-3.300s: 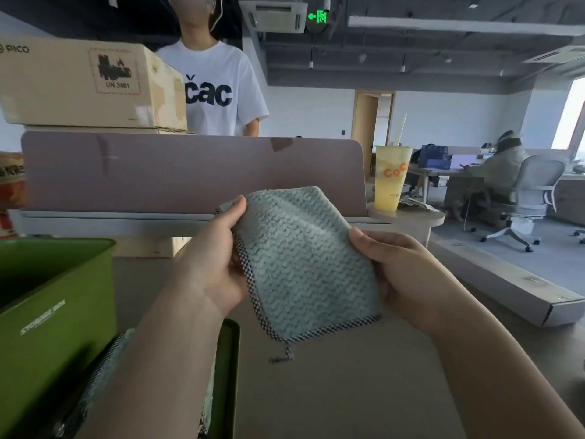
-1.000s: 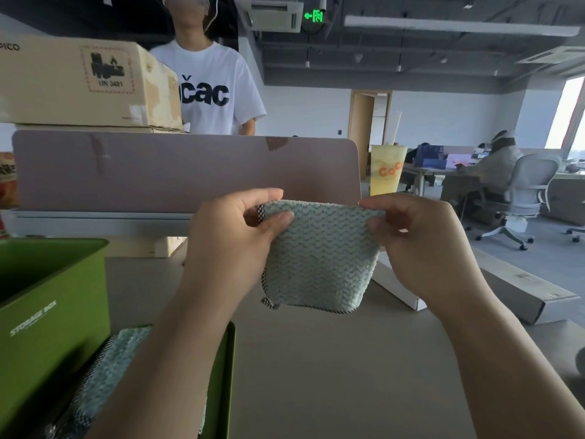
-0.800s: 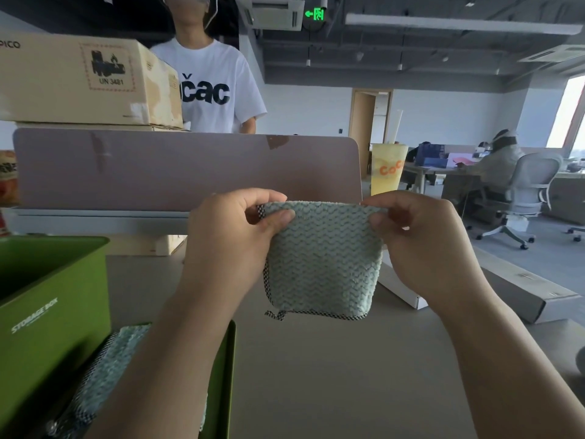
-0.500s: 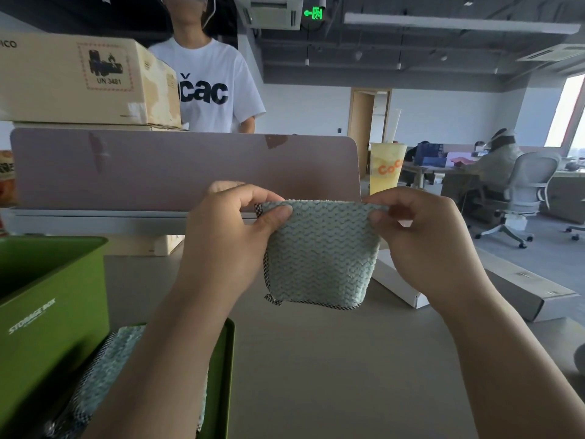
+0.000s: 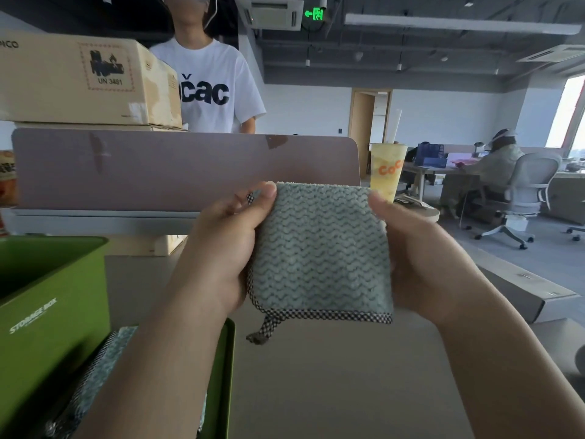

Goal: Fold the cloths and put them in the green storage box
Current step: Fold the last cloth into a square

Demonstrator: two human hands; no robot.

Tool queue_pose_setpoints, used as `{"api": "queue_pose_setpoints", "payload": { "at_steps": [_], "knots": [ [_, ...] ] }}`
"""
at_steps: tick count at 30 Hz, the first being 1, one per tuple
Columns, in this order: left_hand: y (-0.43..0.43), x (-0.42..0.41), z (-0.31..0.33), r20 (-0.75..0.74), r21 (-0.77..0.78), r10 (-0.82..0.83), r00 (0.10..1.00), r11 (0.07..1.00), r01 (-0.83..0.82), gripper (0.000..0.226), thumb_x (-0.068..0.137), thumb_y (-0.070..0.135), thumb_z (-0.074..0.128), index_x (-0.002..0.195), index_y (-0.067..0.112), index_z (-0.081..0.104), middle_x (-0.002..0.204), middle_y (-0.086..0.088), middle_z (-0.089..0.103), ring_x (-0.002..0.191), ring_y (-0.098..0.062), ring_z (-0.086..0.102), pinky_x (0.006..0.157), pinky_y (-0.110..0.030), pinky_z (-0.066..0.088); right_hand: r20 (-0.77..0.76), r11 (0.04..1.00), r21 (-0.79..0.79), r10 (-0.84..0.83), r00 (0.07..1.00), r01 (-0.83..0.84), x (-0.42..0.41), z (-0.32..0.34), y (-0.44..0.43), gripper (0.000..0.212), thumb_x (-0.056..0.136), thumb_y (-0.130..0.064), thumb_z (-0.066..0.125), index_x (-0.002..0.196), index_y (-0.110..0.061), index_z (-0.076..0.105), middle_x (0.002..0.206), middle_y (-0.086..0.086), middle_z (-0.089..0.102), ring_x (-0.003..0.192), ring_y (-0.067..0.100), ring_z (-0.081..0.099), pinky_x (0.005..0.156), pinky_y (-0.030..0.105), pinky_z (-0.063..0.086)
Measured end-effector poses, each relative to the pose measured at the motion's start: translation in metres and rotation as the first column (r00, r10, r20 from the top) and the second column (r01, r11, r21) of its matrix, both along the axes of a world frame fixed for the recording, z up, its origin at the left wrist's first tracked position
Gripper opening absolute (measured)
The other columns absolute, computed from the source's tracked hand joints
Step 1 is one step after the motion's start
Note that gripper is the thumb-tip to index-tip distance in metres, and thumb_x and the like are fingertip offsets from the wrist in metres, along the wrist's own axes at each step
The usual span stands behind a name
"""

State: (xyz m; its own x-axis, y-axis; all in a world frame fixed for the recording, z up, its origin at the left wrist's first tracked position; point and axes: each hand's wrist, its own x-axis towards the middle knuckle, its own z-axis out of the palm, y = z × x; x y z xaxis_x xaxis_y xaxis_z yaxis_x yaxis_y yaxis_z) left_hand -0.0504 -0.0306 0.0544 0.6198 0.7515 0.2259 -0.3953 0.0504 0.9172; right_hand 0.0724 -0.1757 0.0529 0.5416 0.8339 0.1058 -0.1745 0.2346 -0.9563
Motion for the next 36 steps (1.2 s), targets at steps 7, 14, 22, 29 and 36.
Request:
{"api": "queue_pose_setpoints", "payload": {
  "at_steps": [7,14,22,29,36],
  "knots": [
    [-0.001,-0.005,0.005,0.085,-0.190,-0.335,0.938,0.919,0.345,0.039,0.075,0.031,0.063,0.108,0.012,0.069,0.100,-0.003,0.076,0.085,-0.015,0.073,0.067,-0.029,0.057,-0.029,0.998,0.053,0.028,0.999,-0.026,-0.005,0.001,0.003,0.032,0.077,-0.019,0.062,0.104,-0.003,0.068,0.103,0.012,0.075,0.089,0.028,0.072,0.077,0.045,0.059],
    [-0.006,-0.004,-0.003,-0.199,-0.090,-0.560,0.804,0.828,0.554,0.041,0.070,0.028,0.065,0.107,0.010,0.068,0.103,-0.006,0.075,0.087,-0.017,0.073,0.069,-0.029,0.060,-0.052,0.985,0.156,-0.060,0.997,0.068,-0.005,0.006,0.000,0.039,0.076,-0.016,0.063,0.110,0.001,0.064,0.104,0.017,0.074,0.089,0.033,0.073,0.068,0.043,0.059],
    [-0.003,0.002,-0.008,-0.109,0.025,-0.322,0.941,0.945,0.326,0.039,0.061,0.007,0.067,0.100,0.006,0.066,0.091,-0.007,0.077,0.078,-0.016,0.074,0.061,-0.021,0.058,-0.122,0.969,0.194,-0.128,0.984,0.150,-0.003,-0.002,0.009,0.023,0.091,-0.006,0.054,0.109,0.007,0.062,0.105,0.023,0.072,0.092,0.036,0.071,0.070,0.042,0.060],
    [0.001,-0.004,-0.007,-0.199,0.063,-0.309,0.930,0.943,0.327,0.021,0.083,-0.007,0.059,0.098,0.008,0.065,0.082,-0.004,0.076,0.067,-0.014,0.072,0.051,-0.022,0.054,-0.064,0.991,0.076,-0.107,0.992,0.111,-0.006,-0.003,0.008,0.017,0.088,0.003,0.056,0.101,0.009,0.065,0.092,0.019,0.075,0.073,0.024,0.073,0.059,0.029,0.059],
    [0.010,-0.025,-0.017,-0.277,0.105,-0.203,0.939,0.965,0.240,0.016,0.092,0.002,0.054,0.102,0.010,0.063,0.068,-0.002,0.073,0.056,-0.014,0.070,0.044,-0.020,0.050,-0.062,0.986,0.052,-0.157,0.986,0.160,-0.021,-0.007,0.024,0.014,0.090,0.000,0.054,0.097,0.005,0.066,0.090,0.016,0.076,0.076,0.027,0.074,0.060,0.032,0.060]
  ]
}}
